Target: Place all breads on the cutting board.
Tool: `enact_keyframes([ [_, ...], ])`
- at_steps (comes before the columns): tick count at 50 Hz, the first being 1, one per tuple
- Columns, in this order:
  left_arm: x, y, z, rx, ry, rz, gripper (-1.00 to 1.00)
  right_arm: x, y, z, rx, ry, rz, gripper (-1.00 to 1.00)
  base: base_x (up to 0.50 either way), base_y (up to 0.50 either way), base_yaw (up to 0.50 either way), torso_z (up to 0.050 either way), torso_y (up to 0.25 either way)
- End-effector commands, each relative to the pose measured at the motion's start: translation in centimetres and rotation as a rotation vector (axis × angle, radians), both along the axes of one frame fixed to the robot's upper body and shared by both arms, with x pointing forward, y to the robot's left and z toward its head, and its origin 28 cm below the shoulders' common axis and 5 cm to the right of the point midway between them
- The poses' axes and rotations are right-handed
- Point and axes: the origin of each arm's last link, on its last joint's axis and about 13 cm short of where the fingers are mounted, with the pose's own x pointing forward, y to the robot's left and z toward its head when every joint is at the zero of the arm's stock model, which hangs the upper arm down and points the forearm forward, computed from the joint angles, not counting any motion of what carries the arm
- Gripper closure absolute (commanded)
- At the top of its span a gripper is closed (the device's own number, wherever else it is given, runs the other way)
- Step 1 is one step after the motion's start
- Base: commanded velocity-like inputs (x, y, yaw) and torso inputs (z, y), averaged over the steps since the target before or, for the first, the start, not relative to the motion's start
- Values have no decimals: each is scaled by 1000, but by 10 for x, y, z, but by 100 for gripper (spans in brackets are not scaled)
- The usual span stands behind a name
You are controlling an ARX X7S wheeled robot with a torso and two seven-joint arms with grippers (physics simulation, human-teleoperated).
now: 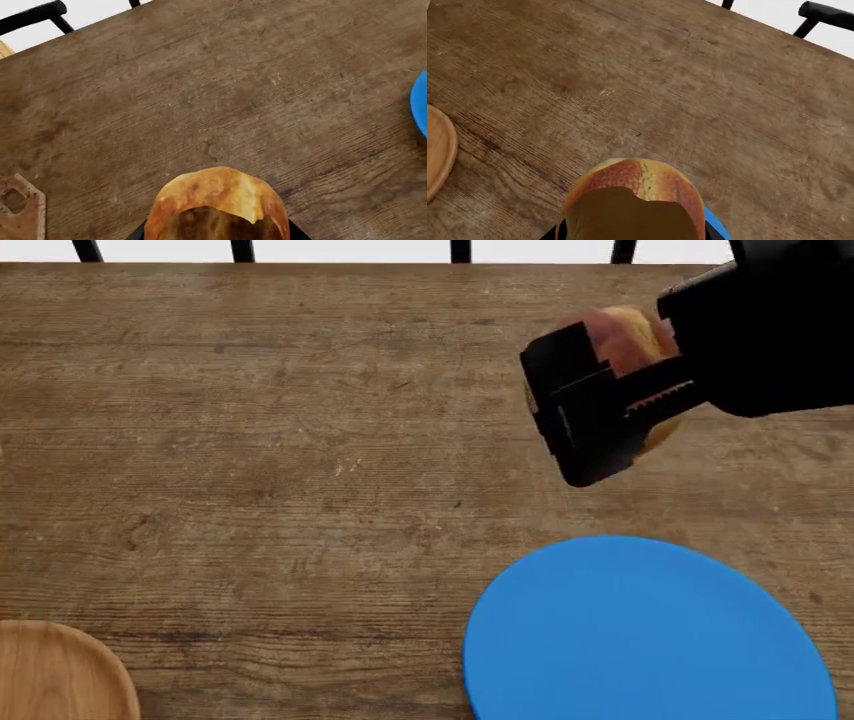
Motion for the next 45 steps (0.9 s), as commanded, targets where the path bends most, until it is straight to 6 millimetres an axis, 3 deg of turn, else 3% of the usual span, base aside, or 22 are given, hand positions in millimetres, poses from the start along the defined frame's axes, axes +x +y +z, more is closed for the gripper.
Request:
enact_keyframes([
  [1,-15,-1,33,-96,-158,13,100,-12,-2,11,75,-138,-44,100,0,0,0,0,0],
  [10,-14,2,50,-141,-275,39,100,-17,2,14,110,-236,-76,100,0,0,0,0,0],
  [15,-3,4,49,-202,-315,87,100,-16,5,14,132,-264,-76,100,0,-1,0,0,0],
  [25,-5,6,62,-224,-372,108,100,-16,10,18,143,-326,-81,100,0,0,0,0,0],
  [45,-5,4,76,-258,-448,119,100,-14,10,15,194,-305,-74,100,0,442,0,0,0],
])
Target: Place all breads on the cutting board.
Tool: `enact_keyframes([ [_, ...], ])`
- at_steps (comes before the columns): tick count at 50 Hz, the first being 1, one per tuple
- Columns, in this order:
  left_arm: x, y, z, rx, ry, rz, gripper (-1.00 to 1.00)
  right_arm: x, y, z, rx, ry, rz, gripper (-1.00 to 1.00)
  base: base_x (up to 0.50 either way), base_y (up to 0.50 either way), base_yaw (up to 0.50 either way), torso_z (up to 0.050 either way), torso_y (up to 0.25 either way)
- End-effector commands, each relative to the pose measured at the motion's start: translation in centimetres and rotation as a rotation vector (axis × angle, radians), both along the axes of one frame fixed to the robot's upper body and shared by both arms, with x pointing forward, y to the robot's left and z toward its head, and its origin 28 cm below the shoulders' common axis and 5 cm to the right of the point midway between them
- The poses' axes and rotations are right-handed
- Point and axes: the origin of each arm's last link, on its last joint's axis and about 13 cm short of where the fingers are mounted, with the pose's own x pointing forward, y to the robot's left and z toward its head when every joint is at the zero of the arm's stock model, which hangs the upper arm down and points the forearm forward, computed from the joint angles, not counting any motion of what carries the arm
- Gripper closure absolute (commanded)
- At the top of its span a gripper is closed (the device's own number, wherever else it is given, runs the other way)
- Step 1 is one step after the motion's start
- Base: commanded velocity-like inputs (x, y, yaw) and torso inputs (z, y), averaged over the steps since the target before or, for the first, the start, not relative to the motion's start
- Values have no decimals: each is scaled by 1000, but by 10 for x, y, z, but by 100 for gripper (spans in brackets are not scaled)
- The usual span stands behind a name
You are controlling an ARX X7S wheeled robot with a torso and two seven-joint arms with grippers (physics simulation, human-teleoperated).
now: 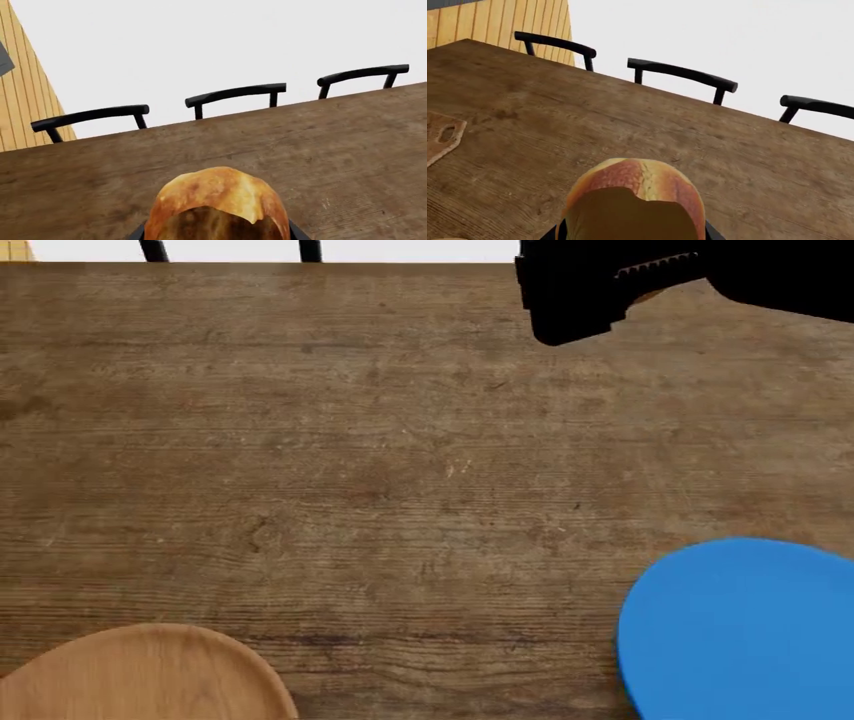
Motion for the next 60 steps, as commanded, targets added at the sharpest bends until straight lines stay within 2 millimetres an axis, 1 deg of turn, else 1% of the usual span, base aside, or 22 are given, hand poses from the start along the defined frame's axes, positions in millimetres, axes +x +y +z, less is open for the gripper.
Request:
enact_keyframes([
  [1,1,-1,8,-38,-68,34,100,1,1,-2,9,-14,16,100,0,500,0,0,0],
  [5,3,-3,9,-49,-81,30,100,1,3,-4,-11,-11,29,100,0,500,0,0,0],
  [9,2,-4,10,-45,-80,22,100,-1,3,0,-6,-17,34,100,0,500,0,0,0],
  [15,2,-4,8,-33,-70,18,100,2,4,-4,-4,-16,44,100,0,500,0,0,0],
  [37,5,-3,8,-27,-74,37,100,0,2,-5,-9,-20,50,100,0,373,0,0,0],
  [60,6,-4,8,-18,-79,45,100,2,2,-8,-2,-15,54,100,0,487,0,0,0],
])
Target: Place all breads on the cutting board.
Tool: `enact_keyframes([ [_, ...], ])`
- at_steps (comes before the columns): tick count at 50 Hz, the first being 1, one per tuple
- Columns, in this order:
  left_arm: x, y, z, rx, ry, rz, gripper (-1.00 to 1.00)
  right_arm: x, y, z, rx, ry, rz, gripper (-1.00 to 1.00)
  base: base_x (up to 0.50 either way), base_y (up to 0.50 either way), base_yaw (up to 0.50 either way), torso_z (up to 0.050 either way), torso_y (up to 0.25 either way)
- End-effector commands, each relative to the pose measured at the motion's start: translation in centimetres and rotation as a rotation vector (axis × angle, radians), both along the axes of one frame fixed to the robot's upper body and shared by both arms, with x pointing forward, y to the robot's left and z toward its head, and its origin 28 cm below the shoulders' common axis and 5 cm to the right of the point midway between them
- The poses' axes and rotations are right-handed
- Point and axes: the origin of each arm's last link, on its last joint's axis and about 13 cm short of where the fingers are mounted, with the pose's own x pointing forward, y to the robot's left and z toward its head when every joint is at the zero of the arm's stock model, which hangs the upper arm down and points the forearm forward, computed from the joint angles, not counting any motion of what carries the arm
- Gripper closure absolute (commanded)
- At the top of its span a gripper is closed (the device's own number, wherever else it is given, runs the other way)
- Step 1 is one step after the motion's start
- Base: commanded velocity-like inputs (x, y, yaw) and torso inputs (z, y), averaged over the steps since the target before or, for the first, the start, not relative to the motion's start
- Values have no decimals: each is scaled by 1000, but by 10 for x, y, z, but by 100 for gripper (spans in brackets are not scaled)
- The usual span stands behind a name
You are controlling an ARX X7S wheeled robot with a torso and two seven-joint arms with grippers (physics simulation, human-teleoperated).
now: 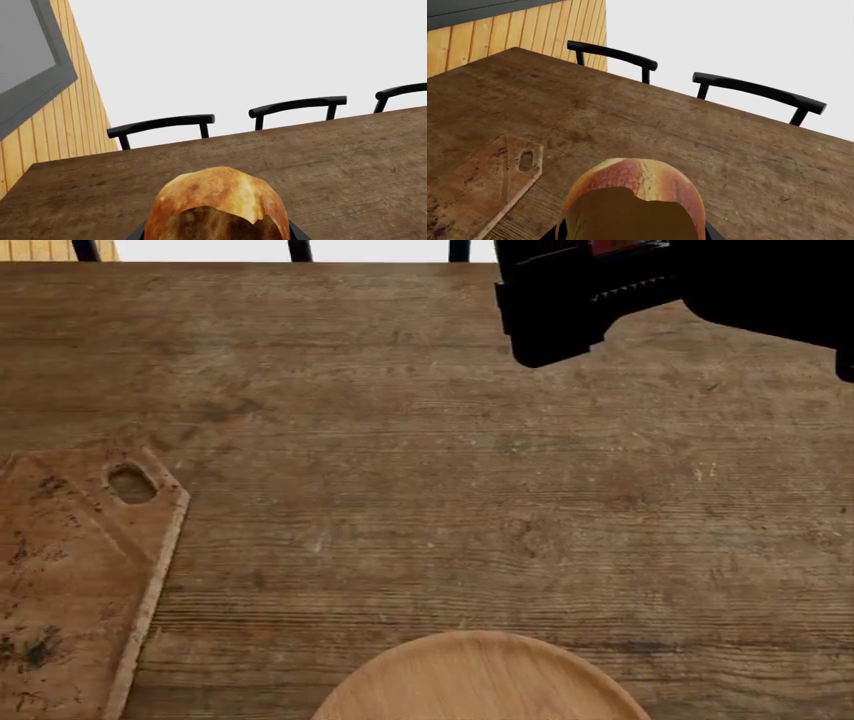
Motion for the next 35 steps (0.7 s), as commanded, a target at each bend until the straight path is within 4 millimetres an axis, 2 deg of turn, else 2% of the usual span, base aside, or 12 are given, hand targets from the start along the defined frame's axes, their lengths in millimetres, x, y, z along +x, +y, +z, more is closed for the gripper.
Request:
enact_keyframes([
  [1,-1,-1,2,-6,-9,8,100,0,-1,0,-6,-10,16,100,1,484,0,0,0],
  [10,1,-4,6,-42,-28,10,100,-2,-1,3,4,-18,22,100,0,42,-1,0,1],
  [16,20,-10,8,-96,-16,12,100,-2,-1,0,23,-14,21,100,0,10,-1,3,0],
  [19,30,-12,15,-120,-23,21,100,-1,-1,-1,29,-14,18,100,0,10,-1,0,0],
  [26,62,-18,22,-178,-25,65,100,2,0,-3,32,-8,25,100,0,11,0,0,0],
  [32,79,-20,21,-199,-15,87,100,3,0,-3,33,-9,27,100,0,11,0,0,0],
  [33,108,-43,8,-74,34,75,100,4,-2,-7,37,0,28,100,0,11,0,0,0],
  [34,117,-45,10,-91,48,33,100,4,-2,-8,38,1,27,100,0,11,-3,0,0],
  [35,123,-30,2,-159,84,111,100,4,-2,-8,39,2,28,100,0,11,-3,0,0],
])
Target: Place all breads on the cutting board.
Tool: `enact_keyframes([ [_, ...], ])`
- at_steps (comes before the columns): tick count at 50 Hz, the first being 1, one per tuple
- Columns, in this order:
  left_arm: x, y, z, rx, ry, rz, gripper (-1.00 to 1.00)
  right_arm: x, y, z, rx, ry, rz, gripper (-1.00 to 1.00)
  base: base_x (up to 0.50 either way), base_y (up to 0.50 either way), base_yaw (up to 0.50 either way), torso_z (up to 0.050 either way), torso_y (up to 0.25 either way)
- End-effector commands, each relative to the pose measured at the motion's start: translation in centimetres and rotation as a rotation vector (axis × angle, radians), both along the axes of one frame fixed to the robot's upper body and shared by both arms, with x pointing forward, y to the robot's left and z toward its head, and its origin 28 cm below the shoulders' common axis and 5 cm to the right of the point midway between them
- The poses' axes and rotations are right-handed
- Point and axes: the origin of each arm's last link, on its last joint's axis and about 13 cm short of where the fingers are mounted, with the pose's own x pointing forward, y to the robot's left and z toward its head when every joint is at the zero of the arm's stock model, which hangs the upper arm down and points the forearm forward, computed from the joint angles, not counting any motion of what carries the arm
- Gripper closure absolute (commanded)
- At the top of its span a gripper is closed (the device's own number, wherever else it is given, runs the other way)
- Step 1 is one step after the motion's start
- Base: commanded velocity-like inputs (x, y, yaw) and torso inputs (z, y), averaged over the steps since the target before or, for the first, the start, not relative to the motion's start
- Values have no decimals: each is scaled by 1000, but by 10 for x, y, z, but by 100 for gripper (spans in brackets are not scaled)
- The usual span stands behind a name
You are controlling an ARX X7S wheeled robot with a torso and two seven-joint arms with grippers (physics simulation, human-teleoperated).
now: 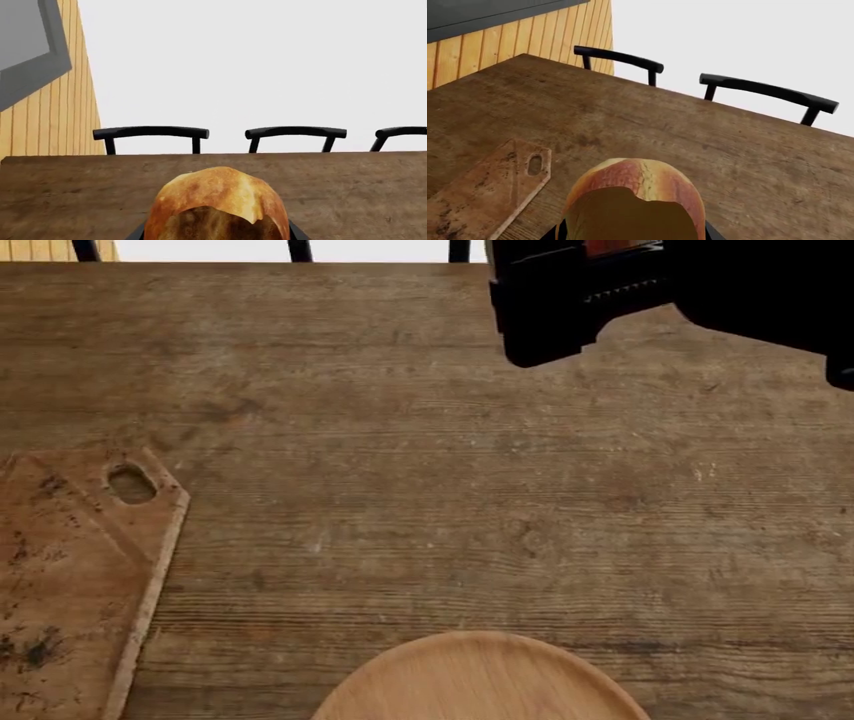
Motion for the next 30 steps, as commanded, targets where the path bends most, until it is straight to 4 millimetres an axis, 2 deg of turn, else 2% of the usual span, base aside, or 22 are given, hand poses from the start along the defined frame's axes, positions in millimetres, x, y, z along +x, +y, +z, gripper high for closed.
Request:
enact_keyframes([
  [1,61,-5,-21,-52,112,102,100,2,-3,-5,1,0,12,100,0,10,0,0,0],
  [17,74,-9,-56,42,253,130,100,6,-2,-8,0,11,17,100,0,12,0,0,1],
  [30,78,-22,-76,187,426,35,100,6,-4,-12,5,21,22,100,0,13,0,0,0],
])
